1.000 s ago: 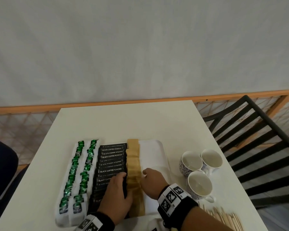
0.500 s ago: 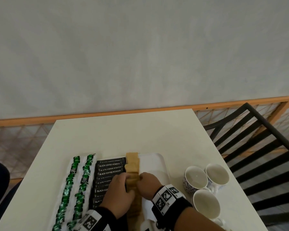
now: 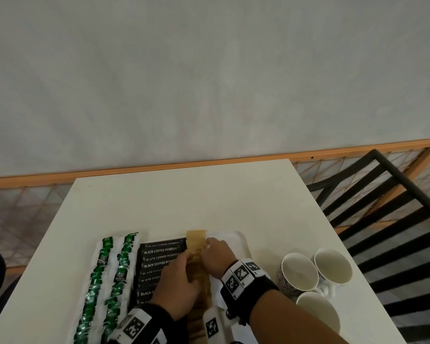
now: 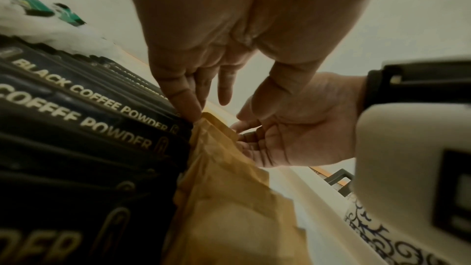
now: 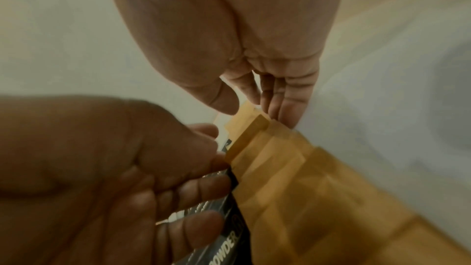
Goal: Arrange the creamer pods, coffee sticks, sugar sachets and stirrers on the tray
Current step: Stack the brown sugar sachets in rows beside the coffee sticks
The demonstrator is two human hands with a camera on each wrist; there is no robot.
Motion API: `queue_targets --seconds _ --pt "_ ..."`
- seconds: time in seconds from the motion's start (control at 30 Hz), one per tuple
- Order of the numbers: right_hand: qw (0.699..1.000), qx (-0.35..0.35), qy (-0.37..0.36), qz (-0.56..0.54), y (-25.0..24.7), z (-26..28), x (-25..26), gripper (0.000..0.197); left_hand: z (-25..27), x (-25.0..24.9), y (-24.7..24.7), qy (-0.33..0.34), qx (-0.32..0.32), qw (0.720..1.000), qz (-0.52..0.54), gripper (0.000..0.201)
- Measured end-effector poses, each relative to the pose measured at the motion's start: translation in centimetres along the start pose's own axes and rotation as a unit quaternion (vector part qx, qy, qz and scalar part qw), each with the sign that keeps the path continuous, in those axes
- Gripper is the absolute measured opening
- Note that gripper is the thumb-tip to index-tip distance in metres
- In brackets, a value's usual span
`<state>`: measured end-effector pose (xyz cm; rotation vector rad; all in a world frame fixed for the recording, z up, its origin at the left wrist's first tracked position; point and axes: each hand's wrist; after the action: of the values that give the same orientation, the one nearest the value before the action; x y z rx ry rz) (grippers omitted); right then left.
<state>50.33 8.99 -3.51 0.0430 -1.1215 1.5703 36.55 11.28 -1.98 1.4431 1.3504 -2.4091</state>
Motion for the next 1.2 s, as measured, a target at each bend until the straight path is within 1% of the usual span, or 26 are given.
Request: queue_targets --seconds 0.07,0.2,0.33,0.4,0.47,0.5,0.57,0.67,0.8,0.87,0.97,1.1,1.17,1.2 --pt "1.0 -0.011 0.005 -0.004 0.1 -0.3 0.0 0.036 -0.1 0.0 0.1 0.002 -0.001 1.0 -0.001 0.057" --pt "1.0 -0.004 -0.009 0.015 0.4 -0.8 0.1 0.034 0.2 0.1 0.0 0.001 -0.002 1.0 0.005 0.056" --pt "1.0 -0.005 0.008 0.01 -0.2 -0.1 -0.1 0.037 1.2 0.4 -0.5 0.003 -0.005 1.0 0.015 0.054" --pt "1.0 -0.002 0.002 0.006 -0.8 1.3 -0.6 0.04 2.3 0.5 -0.8 0.016 -0.01 1.0 0.02 0.048" --pt "1.0 0.0 -0.027 0.003 -1.4 3.0 -1.3 0.047 3.6 0.7 -1.1 0.032 -0.01 0.999 0.012 0.038" --pt "0.999 0.0 -0.042 0.001 -1.8 4.4 -1.8 0.05 4.6 0.7 -1.2 0.039 -0.004 0.999 0.001 0.037" --pt "0.997 -0.002 -0.079 0.012 -2.7 7.7 -2.8 0.051 6.7 0.7 -1.2 0.041 0.016 0.999 -0.015 0.035" --pt "0.991 0.015 -0.128 0.026 -4.2 13.1 -5.0 0.044 9.9 0.7 -0.7 0.034 0.06 0.997 -0.033 0.023" --pt "0.983 0.03 -0.163 0.072 -5.0 18.9 -9.8 0.036 13.5 0.4 1.1 0.053 0.155 0.983 -0.077 0.011" --pt "0.979 0.028 -0.169 0.107 -5.0 21.1 -12.6 0.033 15.1 -0.1 2.1 0.066 0.196 0.973 -0.104 0.017" --pt "0.979 0.029 -0.144 0.14 -5.0 24.1 -16.3 0.029 16.9 -0.7 3.7 0.072 0.243 0.96 -0.122 0.029" --pt "0.974 0.031 -0.119 0.19 -4.1 27.0 -19.8 0.021 18.7 -1.7 6.2 0.099 0.269 0.945 -0.158 0.059" --pt "0.968 0.043 -0.113 0.219 -3.0 28.0 -20.9 0.018 19.3 -2.4 7.4 0.117 0.271 0.938 -0.18 0.073" --pt "0.965 0.05 -0.112 0.233 -2.4 28.4 -21.5 0.02 19.6 -2.6 8.0 0.122 0.267 0.936 -0.194 0.079"
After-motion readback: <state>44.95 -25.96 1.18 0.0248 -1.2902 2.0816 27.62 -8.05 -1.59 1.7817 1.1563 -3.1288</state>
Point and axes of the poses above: each hand's wrist, its own z-axis away from the middle knuckle, its own y-axis out of the palm, x = y × z, and after that the axes turned 7 degrees about y, right-handed
